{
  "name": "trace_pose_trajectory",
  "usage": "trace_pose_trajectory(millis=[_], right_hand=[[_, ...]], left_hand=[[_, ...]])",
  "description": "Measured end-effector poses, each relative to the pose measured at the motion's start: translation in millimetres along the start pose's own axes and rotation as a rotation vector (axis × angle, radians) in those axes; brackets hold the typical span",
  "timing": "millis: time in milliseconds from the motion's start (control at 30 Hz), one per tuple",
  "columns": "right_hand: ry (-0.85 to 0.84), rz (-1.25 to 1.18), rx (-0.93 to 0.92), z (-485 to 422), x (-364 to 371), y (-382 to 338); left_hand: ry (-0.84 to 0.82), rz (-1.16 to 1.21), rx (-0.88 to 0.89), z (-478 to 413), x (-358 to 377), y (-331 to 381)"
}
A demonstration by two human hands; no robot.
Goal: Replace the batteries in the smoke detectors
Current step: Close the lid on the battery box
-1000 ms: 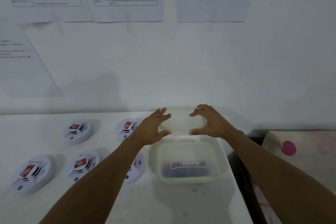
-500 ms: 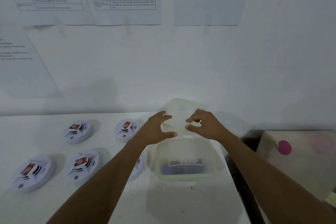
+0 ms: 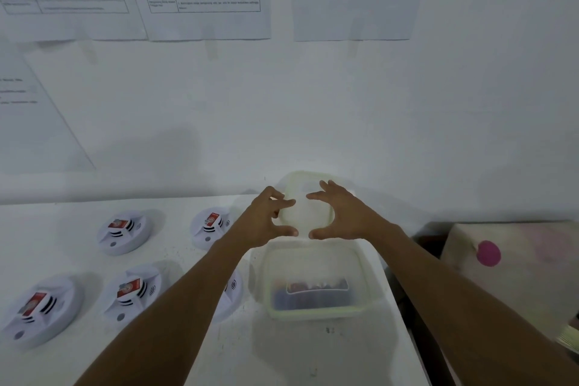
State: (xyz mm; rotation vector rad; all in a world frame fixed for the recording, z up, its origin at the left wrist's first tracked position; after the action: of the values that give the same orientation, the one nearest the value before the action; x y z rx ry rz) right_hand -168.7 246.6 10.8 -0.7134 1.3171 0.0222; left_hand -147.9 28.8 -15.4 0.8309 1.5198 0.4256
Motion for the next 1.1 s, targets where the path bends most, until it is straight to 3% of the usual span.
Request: trace_pose_trajectory(millis=[433,533,633,733,867,967,1100], right_hand=[[0.222,0.047,-0.025,-9,-11,8],[0.233,-0.047,0.054,-10,-10,17],[0.266,-0.182,0.077,0,-6,21],[0.39,-0.329,0.215,11,-2,26],[0.474,-0.738,0.444,24,11,21],[0.529,-0.808,0.478,23,15,21],[0.551,-0.847,0.462,18,15,22]], left_hand=[[-0.06,-0.161,0.147,8,-9,-6],[0.038,-0.206,0.122,9,-16,-14],[0.179,-0.043,-0.092,9,-18,-15],[0.21,0.183,-0.254,15,-11,-6],[0.28,0.539,-0.339,26,1,2],[0.268,0.686,-0.352,27,7,4],[0.279,0.684,-0.352,23,7,8]])
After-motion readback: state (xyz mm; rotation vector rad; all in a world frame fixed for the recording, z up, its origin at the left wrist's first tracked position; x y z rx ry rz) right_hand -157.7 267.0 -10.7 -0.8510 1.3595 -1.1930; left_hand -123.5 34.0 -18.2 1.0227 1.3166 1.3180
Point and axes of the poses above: each hand's wrist, its own z-axis away from the middle knuckle, its own x-axis out of the palm, y = z × x, the point moved 2 cm from there along -z, towards the middle knuckle, and after that the axes turned 2 degrees about z, right-handed, at the moved point
